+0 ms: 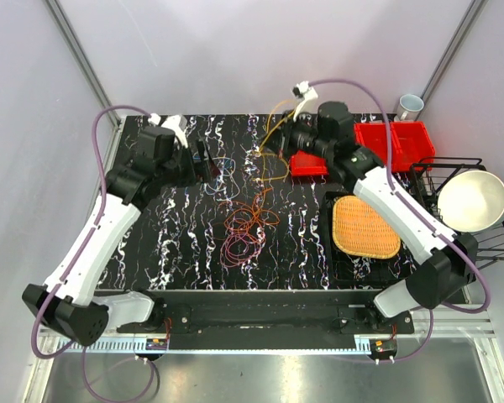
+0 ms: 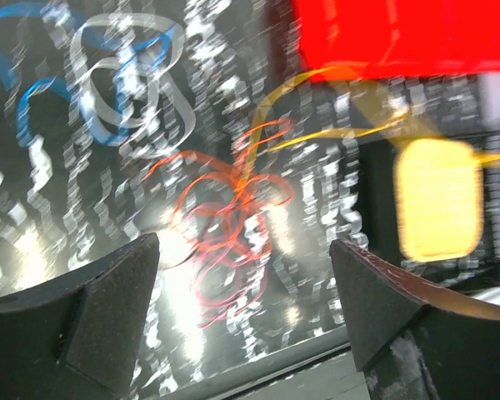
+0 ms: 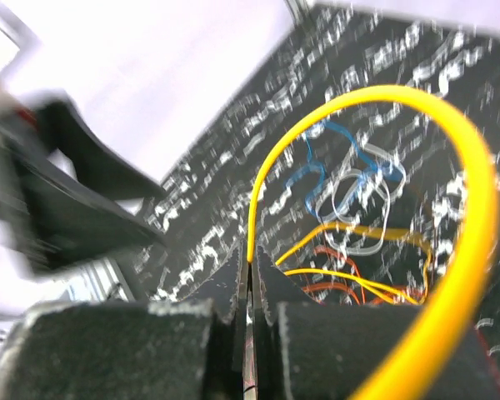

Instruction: Untangle the cables

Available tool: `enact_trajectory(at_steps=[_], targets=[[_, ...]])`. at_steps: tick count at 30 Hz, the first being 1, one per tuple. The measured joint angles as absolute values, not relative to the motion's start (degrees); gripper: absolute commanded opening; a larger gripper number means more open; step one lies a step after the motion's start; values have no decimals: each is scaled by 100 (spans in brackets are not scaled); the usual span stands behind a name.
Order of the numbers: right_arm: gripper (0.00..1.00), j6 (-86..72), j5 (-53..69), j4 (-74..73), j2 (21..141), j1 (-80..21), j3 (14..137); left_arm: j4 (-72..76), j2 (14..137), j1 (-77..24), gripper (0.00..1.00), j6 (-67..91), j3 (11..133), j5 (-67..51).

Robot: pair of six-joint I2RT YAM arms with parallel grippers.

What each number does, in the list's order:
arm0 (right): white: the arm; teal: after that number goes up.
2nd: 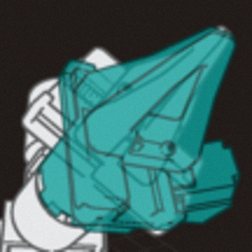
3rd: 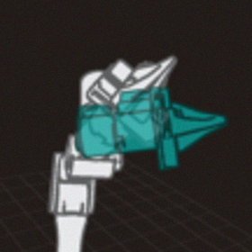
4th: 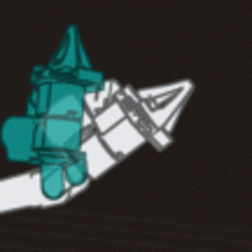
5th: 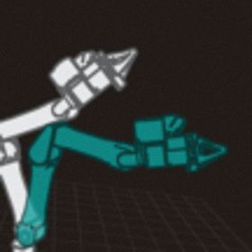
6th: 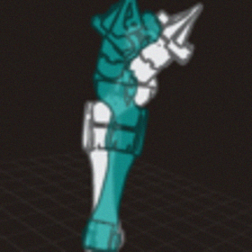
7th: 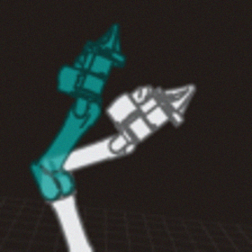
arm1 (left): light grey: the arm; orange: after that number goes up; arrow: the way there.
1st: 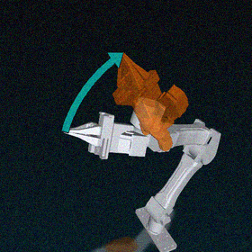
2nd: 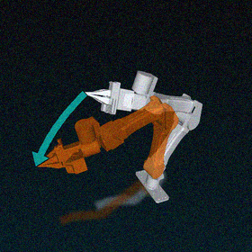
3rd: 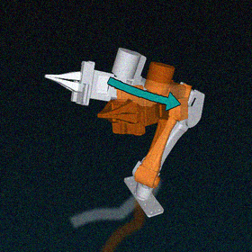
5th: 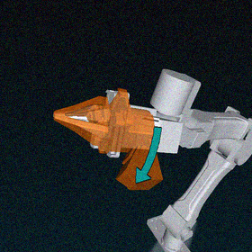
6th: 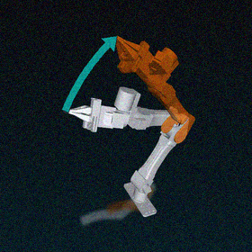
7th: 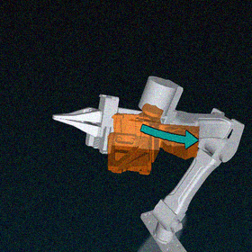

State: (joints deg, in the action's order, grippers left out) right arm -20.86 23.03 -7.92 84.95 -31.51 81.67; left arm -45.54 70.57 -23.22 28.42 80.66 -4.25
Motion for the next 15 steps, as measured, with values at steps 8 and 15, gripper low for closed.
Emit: enact_trajectory(at_steps=[8,15], targets=[[0,-2023,2053,-1660,8833,-3111,9730,-5098,6300,-2276,90,2532,7177,-93],[0,-1975,1992,-2283,9301,-2714,10936,-5555,5242,-2276,91,2303,6783,360]])
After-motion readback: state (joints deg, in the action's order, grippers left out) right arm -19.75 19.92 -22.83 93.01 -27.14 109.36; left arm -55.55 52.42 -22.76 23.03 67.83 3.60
